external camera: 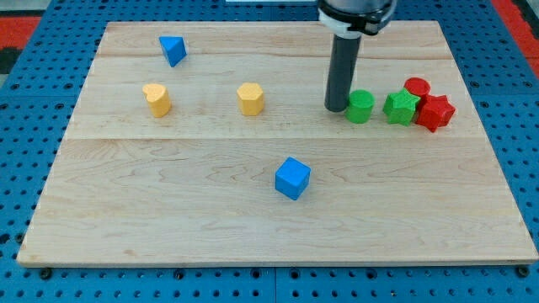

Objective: Move yellow hexagon slightly down

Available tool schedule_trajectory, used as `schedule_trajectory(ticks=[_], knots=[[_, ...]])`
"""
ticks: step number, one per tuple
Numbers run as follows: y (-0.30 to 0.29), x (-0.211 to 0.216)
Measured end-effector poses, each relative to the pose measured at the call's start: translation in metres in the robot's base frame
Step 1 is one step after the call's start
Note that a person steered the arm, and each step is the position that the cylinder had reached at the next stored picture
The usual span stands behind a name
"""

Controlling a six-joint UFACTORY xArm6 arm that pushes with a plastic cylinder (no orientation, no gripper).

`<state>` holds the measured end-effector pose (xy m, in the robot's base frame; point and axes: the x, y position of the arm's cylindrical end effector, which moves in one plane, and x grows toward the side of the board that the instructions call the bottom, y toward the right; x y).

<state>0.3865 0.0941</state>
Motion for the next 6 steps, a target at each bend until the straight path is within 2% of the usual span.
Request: schedule_trajectory(ticks=[1, 2, 3, 4, 5, 6], knots=[[0.0, 0.0], [0.004, -0.017], [-0.02, -0.048], [-0.08, -0.053], [-0.124, -0.033], [-0.133, -0.013]])
